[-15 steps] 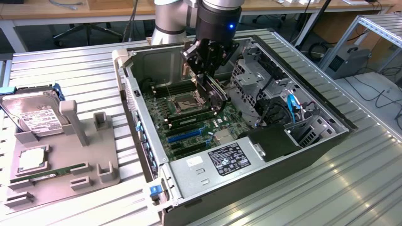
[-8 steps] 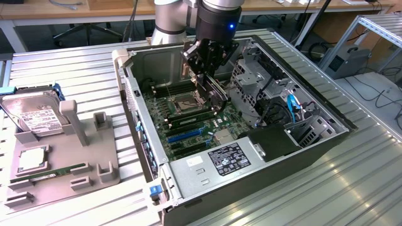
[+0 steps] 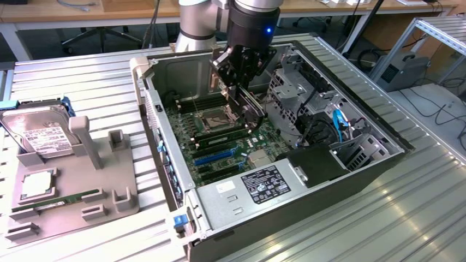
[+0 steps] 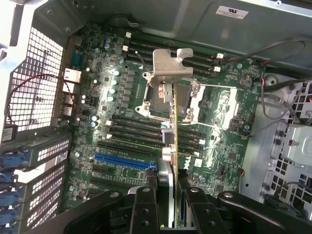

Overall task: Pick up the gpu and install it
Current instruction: 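Insert the gpu into the slot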

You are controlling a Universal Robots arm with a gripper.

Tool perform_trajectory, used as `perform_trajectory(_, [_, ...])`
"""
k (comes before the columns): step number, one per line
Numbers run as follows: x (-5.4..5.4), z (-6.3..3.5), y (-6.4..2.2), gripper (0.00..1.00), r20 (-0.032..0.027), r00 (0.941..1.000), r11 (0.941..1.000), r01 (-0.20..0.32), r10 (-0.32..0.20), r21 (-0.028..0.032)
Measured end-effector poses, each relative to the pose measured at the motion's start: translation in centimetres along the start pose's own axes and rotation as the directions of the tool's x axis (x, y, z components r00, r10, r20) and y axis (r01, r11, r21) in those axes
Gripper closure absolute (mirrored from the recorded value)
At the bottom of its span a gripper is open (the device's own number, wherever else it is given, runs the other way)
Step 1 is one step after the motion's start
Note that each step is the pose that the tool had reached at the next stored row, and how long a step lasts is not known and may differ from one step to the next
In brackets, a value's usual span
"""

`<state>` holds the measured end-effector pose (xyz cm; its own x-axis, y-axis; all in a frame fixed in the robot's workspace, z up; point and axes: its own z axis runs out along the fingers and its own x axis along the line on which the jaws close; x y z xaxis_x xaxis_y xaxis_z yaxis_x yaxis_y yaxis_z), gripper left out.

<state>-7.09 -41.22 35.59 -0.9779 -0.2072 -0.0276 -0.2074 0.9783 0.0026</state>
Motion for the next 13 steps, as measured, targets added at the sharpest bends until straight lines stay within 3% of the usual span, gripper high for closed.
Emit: perform_trajectory(13, [0.0,0.0,0.0,0.73,-0.0001,0.9997,0.9997,0.026,-0.026,-0.0007])
